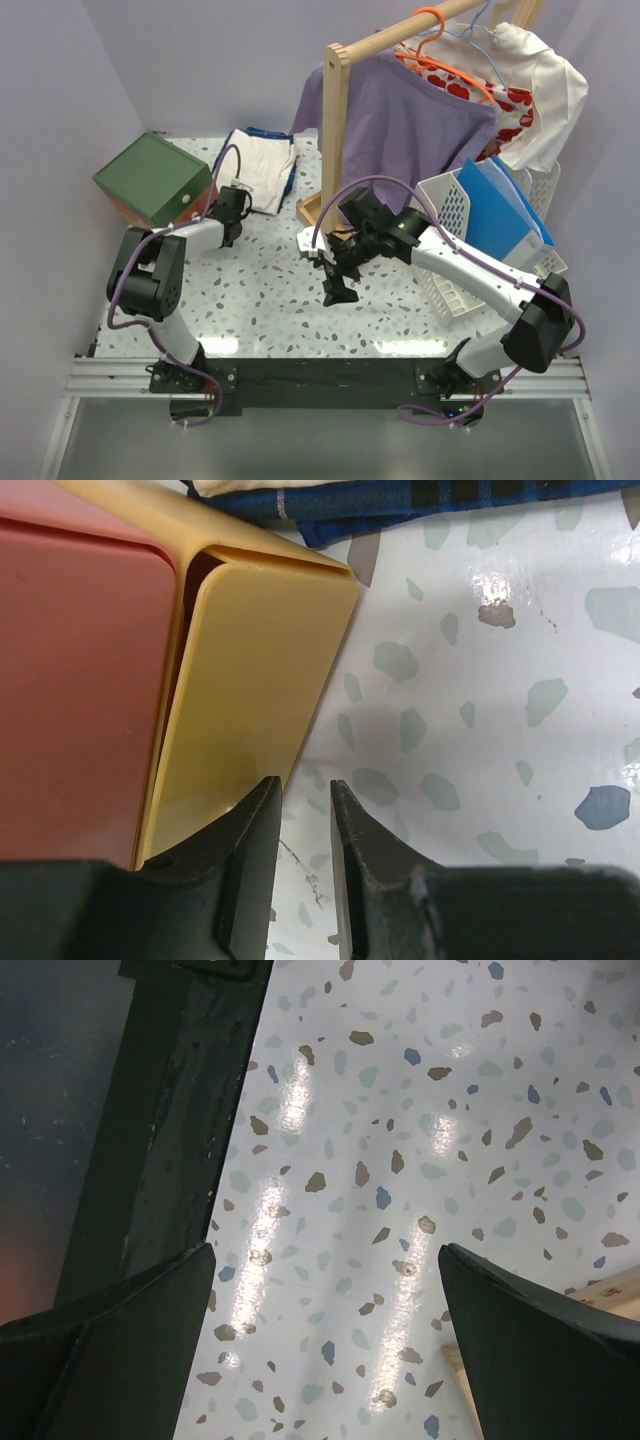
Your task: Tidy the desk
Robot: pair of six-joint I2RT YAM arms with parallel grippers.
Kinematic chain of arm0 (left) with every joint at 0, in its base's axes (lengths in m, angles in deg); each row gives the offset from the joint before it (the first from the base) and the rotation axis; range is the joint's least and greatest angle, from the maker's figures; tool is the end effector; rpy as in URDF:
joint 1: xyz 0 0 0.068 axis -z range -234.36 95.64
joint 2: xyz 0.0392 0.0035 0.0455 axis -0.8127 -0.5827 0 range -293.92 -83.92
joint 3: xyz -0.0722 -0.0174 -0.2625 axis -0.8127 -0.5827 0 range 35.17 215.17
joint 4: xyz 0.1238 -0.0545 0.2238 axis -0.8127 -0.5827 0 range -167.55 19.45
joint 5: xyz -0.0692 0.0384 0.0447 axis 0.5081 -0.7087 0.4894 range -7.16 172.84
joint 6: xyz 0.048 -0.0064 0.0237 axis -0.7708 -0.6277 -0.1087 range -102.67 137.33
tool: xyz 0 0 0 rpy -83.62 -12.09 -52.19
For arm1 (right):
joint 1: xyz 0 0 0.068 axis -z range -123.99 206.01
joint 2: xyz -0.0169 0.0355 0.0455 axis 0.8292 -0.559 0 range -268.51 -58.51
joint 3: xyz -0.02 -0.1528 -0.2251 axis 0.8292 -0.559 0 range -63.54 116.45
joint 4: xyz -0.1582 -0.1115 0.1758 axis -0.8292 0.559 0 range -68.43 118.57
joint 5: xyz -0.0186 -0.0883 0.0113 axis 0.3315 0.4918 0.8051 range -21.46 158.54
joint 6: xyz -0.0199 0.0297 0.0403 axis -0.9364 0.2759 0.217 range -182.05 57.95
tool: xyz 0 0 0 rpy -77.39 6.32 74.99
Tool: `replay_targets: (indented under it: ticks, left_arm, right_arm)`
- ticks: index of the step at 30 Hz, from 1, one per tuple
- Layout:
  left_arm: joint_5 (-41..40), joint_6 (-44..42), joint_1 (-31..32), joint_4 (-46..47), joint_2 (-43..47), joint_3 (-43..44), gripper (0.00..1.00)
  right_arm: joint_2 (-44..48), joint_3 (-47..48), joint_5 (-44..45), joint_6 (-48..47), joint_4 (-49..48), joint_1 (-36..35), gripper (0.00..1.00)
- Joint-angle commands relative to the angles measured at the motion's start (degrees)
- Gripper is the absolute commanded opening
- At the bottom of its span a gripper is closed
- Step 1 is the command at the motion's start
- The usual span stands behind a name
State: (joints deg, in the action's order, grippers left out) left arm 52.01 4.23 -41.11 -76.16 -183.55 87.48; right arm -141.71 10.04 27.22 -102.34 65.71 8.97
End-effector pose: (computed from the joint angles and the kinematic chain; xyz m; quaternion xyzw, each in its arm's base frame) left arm 0.3326 -0.0595 0.1509 0.1260 0.9092 0.2517 0.3068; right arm 0.1872 0.2354 0.3126 -0.6934 0.5675 0.3518 0.2708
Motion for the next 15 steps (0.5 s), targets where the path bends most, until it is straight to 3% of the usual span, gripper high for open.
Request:
replay_targets:
  ticks: [1, 6, 11, 14, 15]
  left_arm:
    - [-2.13, 0.97, -0.69, 2.01, 1.28, 2.53, 0.33]
    - [1.29, 2.46, -0.6, -1.85, 3.83, 4.54, 0.34]
    - [16.92, 4.14, -0.6, -8.45, 13.29, 4.64, 0.38]
    - [24.75, 6.33, -0.69, -8.11, 23.64, 0.96, 0.46]
    - [26.33, 7.55, -0.6, -7.93, 26.66, -1.32, 0.55]
  right_arm:
    - [1.99, -0.28, -1.31, -1.19, -0.11, 0.47, 0.99]
    - [1.99, -0.19, -0.69, -1.37, 0.07, 0.64, 0.99]
    - [2.95, 0.16, 3.6, -2.77, 1.12, 0.64, 0.99]
    - [4.62, 0.16, 6.06, -2.86, 2.52, 0.64, 0.99]
    - [5.32, 0.16, 6.51, -2.95, 3.05, 0.64, 0.99]
